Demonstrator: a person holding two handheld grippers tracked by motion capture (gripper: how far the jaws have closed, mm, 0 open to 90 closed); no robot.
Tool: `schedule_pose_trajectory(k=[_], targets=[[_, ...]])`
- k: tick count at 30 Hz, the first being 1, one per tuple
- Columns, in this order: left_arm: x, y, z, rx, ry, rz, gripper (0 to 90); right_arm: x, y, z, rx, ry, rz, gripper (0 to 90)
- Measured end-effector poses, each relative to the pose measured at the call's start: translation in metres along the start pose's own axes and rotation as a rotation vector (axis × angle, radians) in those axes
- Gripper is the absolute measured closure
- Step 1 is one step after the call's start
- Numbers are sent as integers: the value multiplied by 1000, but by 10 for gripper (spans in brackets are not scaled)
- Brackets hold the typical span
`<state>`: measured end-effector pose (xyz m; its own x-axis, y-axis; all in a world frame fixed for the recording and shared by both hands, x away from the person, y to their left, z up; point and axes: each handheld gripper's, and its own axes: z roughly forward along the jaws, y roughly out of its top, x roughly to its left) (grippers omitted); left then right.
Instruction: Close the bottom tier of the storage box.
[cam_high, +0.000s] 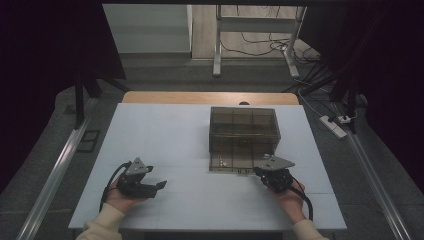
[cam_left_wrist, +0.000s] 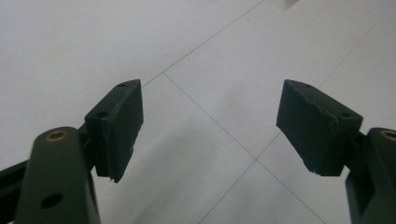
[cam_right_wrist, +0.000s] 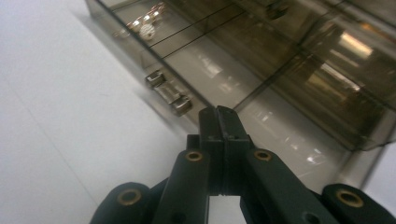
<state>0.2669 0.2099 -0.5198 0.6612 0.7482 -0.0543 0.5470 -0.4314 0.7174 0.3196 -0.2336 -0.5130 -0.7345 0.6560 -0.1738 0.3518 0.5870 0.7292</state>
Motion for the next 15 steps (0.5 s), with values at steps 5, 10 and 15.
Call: schedule_pose_trajectory(k=[5,10,15], targets=[[0,0,0,-2,-1,-2,231,6,1,4,18,7,-25,893],[-1,0,0,3,-1,4,230,11,2,12,38,-11,-74,892],[0,0,0,2,-2,0,231,14,4,14,26,-20,-84,892]])
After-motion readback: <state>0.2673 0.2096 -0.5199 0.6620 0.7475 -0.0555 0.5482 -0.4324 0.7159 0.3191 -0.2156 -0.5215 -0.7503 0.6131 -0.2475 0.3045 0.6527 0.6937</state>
